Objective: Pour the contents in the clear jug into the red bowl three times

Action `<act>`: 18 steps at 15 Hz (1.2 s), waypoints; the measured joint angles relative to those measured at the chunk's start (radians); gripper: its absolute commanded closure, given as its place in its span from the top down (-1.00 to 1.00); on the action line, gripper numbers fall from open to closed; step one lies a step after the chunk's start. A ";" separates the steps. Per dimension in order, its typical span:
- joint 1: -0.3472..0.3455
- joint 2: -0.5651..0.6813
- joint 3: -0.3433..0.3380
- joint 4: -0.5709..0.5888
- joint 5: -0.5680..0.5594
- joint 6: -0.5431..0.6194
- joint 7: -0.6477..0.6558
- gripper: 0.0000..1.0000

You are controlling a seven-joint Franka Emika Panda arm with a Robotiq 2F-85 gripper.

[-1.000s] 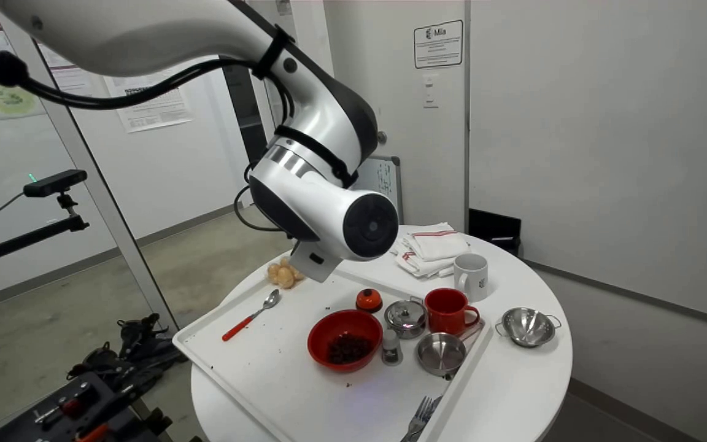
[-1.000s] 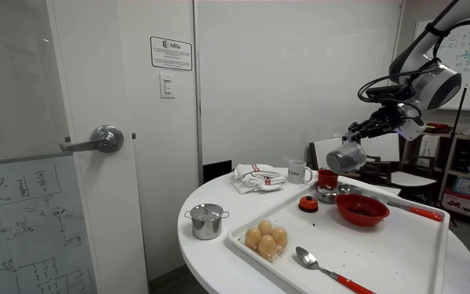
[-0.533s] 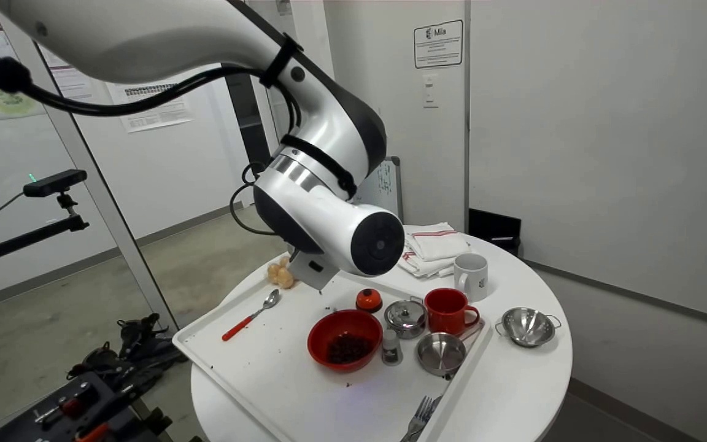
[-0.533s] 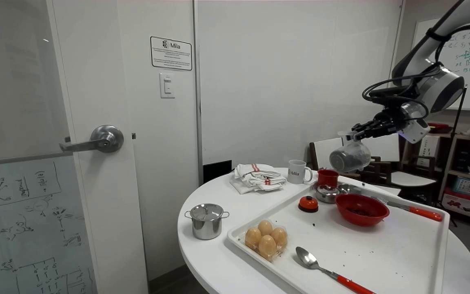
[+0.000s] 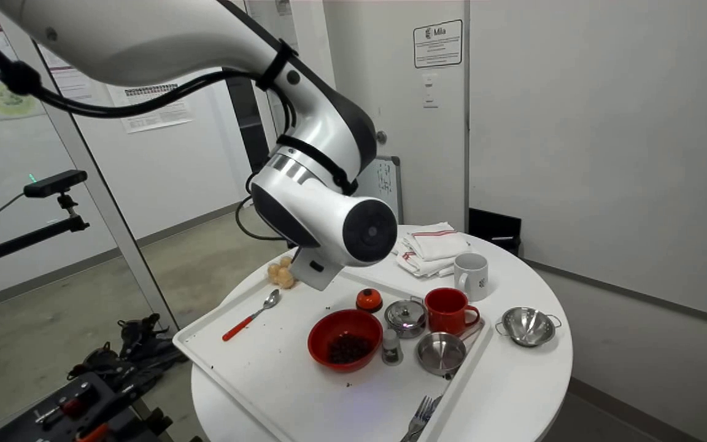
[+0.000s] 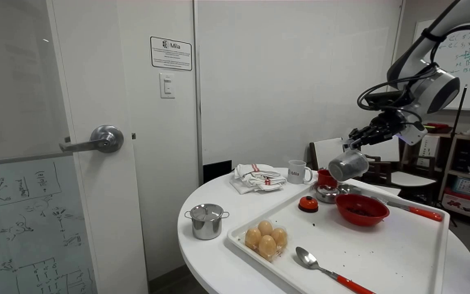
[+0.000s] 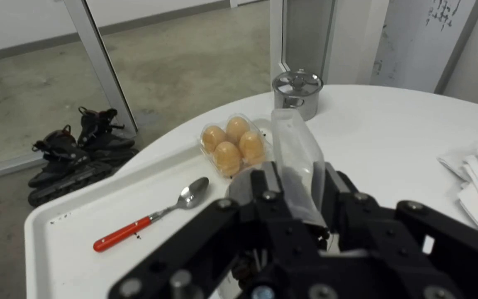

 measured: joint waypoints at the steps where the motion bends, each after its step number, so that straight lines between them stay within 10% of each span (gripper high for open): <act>1: 0.025 -0.002 0.003 0.000 -0.007 0.060 0.003 -0.80; 14: 0.430 -0.008 0.185 -0.099 -0.384 0.918 0.351 -0.80; 18: 0.602 0.074 0.124 -0.147 -0.583 1.107 0.562 -0.80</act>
